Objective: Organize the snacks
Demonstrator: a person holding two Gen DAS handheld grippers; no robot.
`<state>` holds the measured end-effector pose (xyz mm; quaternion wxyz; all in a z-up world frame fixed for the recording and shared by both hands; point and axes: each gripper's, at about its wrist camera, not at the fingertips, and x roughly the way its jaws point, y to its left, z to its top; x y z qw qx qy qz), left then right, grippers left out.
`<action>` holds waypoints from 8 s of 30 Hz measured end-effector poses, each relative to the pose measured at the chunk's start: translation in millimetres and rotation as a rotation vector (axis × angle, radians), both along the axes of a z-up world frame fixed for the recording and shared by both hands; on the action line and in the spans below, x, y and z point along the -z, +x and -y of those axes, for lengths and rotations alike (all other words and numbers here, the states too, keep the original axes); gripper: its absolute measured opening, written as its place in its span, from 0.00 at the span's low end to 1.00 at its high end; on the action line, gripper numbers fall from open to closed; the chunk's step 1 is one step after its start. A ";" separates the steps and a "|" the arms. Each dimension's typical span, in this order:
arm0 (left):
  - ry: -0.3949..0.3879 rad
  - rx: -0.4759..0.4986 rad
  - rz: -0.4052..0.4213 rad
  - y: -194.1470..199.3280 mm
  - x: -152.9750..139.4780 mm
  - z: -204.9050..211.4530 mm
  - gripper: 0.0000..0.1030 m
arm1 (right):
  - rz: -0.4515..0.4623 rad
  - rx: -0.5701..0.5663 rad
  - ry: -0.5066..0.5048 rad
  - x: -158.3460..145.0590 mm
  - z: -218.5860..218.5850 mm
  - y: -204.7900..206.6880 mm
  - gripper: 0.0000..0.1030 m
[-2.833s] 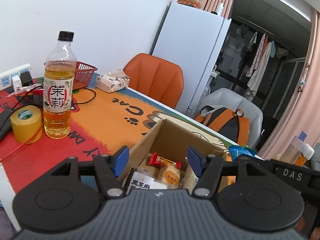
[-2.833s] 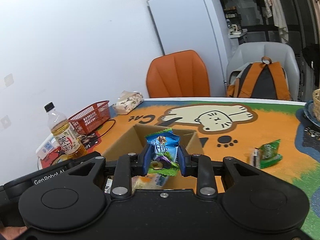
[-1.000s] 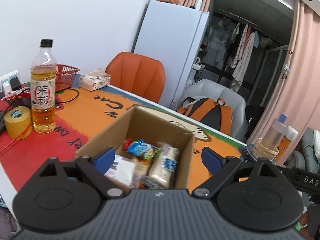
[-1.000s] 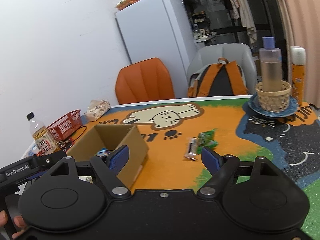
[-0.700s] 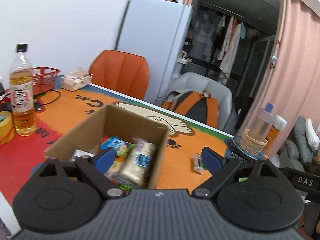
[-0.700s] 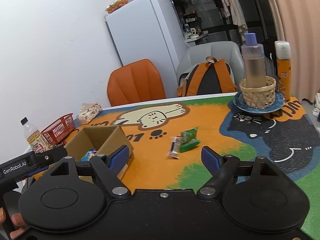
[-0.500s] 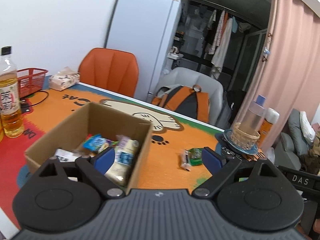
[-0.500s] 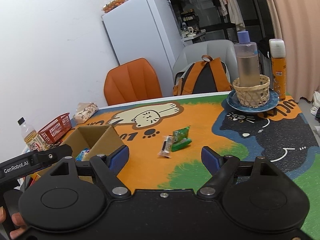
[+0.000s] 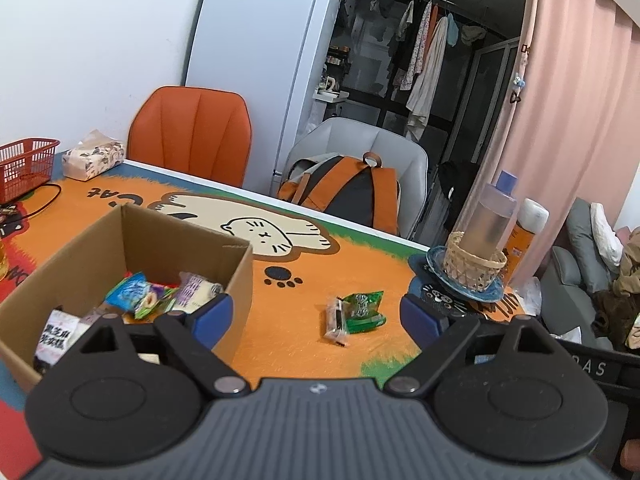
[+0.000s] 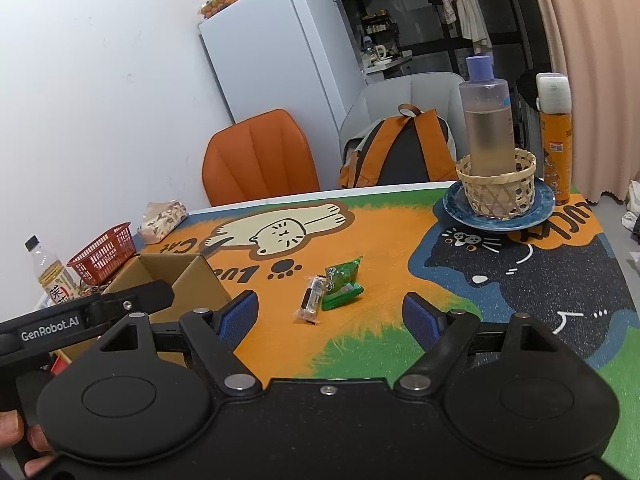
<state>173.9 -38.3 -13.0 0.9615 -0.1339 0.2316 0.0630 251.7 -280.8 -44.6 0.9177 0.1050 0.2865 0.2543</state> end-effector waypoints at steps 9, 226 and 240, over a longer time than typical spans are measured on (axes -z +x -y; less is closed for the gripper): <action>-0.024 -0.017 -0.020 22.9 0.5 0.7 0.75 | -0.036 -0.023 0.024 3.5 -6.0 24.4 0.76; -0.053 -0.103 -0.065 -93.6 -12.4 -79.8 0.93 | 0.055 -0.007 -0.015 -42.2 -56.4 -69.9 1.00; 0.040 -0.071 -0.085 -119.8 -24.3 -56.8 0.96 | 0.096 -0.017 -0.059 -52.3 -30.0 -105.1 1.00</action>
